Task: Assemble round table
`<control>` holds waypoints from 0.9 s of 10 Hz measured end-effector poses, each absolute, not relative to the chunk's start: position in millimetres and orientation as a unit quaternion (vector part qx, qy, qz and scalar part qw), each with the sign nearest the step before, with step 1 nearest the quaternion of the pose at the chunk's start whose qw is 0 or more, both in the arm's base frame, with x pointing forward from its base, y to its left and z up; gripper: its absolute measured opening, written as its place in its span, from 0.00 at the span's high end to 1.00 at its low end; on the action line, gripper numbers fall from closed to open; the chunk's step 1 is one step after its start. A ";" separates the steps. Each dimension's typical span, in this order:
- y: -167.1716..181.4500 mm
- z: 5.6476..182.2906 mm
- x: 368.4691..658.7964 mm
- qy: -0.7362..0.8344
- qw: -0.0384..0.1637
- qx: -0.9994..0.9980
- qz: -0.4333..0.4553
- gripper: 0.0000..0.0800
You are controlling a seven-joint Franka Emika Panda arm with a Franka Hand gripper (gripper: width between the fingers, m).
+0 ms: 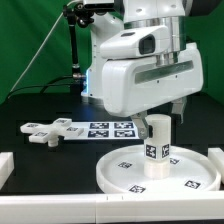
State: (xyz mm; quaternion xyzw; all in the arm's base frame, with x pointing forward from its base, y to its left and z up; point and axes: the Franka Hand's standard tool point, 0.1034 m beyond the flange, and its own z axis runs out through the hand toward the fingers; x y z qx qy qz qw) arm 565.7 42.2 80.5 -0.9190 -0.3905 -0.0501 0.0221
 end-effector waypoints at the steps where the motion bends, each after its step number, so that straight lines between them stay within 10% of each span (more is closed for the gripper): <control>1: 42.2 79.8 564.1 -0.444 0.017 -0.895 -0.039 0.19; 9: 41.9 74.0 563.8 -0.675 -0.011 -0.737 -0.011 0.19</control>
Offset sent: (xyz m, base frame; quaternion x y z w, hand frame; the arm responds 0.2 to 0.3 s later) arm 0.0014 0.0131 -0.0076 0.0182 -0.0259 -0.2839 0.9583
